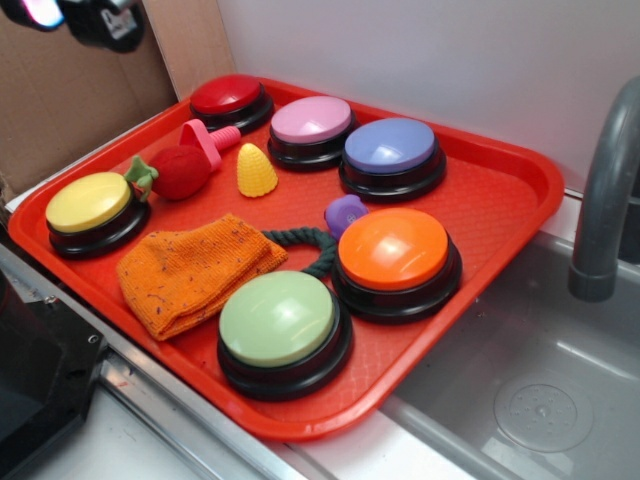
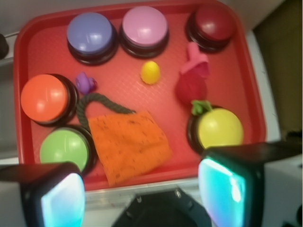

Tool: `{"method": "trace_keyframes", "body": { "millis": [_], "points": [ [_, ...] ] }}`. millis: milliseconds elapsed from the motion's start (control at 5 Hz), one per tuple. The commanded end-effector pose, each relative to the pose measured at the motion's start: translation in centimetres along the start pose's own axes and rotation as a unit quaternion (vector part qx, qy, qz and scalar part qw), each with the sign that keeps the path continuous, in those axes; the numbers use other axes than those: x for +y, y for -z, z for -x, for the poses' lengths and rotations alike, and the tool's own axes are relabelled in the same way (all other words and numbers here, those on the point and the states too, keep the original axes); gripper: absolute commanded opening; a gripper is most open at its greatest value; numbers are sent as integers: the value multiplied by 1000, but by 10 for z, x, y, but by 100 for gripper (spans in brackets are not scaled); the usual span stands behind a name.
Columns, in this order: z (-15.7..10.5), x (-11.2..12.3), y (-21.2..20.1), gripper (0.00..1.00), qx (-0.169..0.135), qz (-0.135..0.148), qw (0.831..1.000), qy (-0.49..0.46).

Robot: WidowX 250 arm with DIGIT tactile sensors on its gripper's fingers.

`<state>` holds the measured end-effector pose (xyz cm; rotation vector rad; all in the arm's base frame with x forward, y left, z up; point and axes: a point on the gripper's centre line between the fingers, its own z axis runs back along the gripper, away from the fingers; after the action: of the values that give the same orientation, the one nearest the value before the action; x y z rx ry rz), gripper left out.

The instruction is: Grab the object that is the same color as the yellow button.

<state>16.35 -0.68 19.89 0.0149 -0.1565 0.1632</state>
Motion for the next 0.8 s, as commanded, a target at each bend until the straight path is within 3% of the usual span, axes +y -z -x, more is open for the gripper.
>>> {"method": "trace_keyframes", "body": {
  "millis": [0, 200, 600],
  "points": [
    [-46, 12, 49, 100, -41, -15, 999, -23],
    [-67, 18, 82, 100, -41, -14, 998, -38],
    [-94, 10, 149, 100, -34, -40, 999, -3]
  ]
}}
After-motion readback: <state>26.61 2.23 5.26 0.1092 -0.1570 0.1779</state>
